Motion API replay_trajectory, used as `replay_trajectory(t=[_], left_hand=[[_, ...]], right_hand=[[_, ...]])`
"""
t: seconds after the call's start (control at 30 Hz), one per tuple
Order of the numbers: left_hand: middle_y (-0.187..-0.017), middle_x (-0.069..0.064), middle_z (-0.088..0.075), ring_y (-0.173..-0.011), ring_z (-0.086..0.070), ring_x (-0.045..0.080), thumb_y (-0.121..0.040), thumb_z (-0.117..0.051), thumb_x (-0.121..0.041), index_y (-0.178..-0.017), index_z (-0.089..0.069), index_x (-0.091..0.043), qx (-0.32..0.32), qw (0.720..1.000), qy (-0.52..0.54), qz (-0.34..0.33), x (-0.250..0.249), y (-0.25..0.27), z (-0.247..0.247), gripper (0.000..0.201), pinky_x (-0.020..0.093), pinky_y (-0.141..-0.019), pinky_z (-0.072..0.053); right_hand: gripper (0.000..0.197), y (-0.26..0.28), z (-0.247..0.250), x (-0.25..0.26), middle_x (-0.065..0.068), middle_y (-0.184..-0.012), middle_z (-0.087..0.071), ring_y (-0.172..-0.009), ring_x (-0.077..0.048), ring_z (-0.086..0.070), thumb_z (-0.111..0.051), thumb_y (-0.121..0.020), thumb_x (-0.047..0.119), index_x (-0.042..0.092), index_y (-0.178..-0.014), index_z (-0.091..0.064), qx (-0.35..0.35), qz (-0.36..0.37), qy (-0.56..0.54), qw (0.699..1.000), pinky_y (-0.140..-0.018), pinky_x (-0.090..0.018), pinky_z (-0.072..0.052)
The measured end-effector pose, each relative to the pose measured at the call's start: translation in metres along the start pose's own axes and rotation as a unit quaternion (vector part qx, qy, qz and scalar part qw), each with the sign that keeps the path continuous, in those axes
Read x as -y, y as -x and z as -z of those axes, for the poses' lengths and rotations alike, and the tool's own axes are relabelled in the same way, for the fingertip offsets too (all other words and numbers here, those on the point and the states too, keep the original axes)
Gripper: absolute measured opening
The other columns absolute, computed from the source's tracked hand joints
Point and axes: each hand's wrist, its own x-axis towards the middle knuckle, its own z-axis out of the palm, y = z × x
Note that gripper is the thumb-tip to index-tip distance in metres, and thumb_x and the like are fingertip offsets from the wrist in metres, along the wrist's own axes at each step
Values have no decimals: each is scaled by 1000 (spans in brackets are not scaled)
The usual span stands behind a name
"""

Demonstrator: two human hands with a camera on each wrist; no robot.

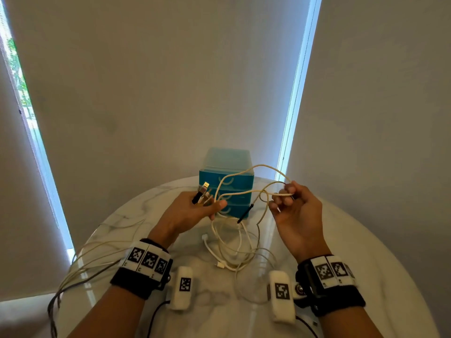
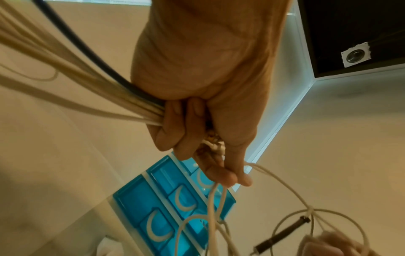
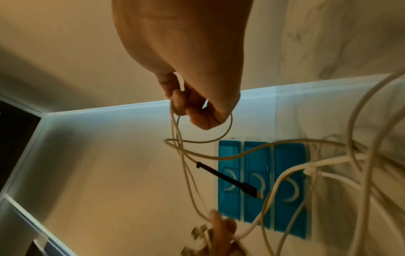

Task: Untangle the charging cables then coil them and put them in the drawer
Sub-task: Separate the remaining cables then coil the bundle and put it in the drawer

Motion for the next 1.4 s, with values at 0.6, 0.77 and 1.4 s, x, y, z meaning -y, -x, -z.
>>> replay_trajectory(t=[0.6, 0.77, 1.4], left_hand=[[-45, -20, -52, -42, -49, -5, -94, -78, -47, -100, -81, -6, -127, 974, 189, 16, -16, 6, 14, 41, 53, -86, -53], [-81, 8, -65, -55, -30, 11, -81, -81, -71, -92, -83, -22, -103, 962, 251, -5, -2, -2, 19, 51, 27, -51, -25], [-94, -17, -81, -84, -72, -10, -81, -93, -33, -110, -83, -23, 147, 988, -1, 50, -5, 2, -16, 32, 5, -66, -47]], right_hand=[[30, 2, -4, -13, 11, -125, -59, -110, -3, -60, -73, -102, 23, 33, -129, -68, -64, 308, 479, 819, -92, -17, -51], [19, 14, -17, -29, 8, -94, -75, -78, -4, -66, -78, -98, 34, 34, -117, -76, 126, 184, 520, 824, -72, -17, -55], [27, 10, -20, -14, 0, -123, -80, -119, -16, -75, -47, -116, 28, 11, -129, -62, 19, 135, 217, 967, -89, -36, -53]])
